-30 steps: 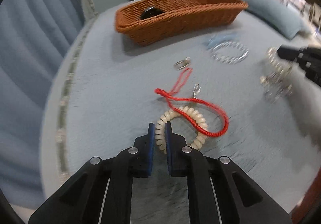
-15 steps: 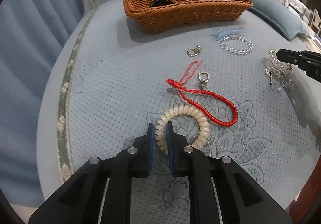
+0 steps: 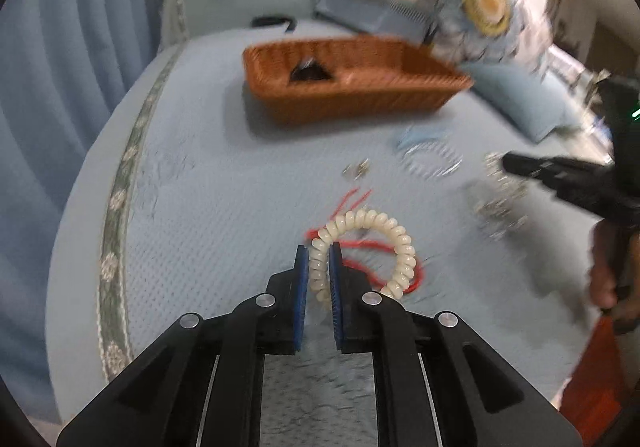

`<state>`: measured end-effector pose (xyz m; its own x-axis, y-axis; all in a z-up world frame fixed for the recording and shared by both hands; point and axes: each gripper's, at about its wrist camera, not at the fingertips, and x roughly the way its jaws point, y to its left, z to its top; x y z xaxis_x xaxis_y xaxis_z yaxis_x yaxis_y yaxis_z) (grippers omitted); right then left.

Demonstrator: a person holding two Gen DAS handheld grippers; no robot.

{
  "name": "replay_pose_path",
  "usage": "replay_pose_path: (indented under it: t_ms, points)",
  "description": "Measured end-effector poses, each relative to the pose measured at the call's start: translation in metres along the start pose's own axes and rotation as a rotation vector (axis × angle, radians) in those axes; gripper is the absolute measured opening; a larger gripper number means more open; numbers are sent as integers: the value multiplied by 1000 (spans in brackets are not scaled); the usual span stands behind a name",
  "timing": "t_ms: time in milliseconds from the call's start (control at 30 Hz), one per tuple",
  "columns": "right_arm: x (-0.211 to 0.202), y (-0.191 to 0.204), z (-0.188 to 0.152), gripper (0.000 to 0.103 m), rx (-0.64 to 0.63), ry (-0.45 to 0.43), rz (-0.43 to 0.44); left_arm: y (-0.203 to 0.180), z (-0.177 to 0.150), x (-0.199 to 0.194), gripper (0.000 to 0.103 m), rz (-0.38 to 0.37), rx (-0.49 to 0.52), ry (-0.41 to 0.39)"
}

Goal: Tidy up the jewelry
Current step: 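Carry both bracelets into the basket and release them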

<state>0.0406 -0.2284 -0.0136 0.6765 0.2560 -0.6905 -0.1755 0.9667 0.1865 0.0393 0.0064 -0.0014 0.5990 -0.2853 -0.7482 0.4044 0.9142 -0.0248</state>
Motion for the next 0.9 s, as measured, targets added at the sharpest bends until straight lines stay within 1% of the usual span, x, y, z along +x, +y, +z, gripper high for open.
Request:
replay_pose_path:
  t_ms: [100,233,333,400,467,500,533,600,633,700,800,867,900]
  points:
    - [-9,0,6,8,17,-50,6,-9,8,-13,8,-15,-4,-80]
    - [-22,-3,26,8,34,-142,-9,-20,29,-20,8,-11,-26,-149]
    - [-26,-9,53,8,63,-188,-12,-20,56,-19,8,0,-52,-203]
    - [-23,-11,72,8,66,-203,-11,-23,74,-18,8,10,-45,-237]
    - [-16,-13,99,8,52,-220,-39,-25,98,-12,8,21,-41,-267]
    - [-12,-15,108,8,50,-222,-45,-25,109,-7,8,15,-44,-275]
    - [-5,-18,121,8,55,-215,-43,-23,124,2,8,5,-51,-285]
    - [12,-25,140,8,74,-194,-46,-21,144,19,9,12,-65,-287]
    - [23,-30,150,8,92,-177,-51,-20,155,32,9,20,-78,-280]
    - [47,-43,163,8,129,-136,-56,-14,171,58,9,6,-112,-259]
    - [76,-55,171,8,162,-75,-57,-8,182,91,9,21,-136,-222]
    - [99,-60,172,8,167,-22,-65,-6,183,107,9,21,-142,-197]
    - [105,-58,172,8,164,-10,-70,-7,183,116,9,20,-141,-183]
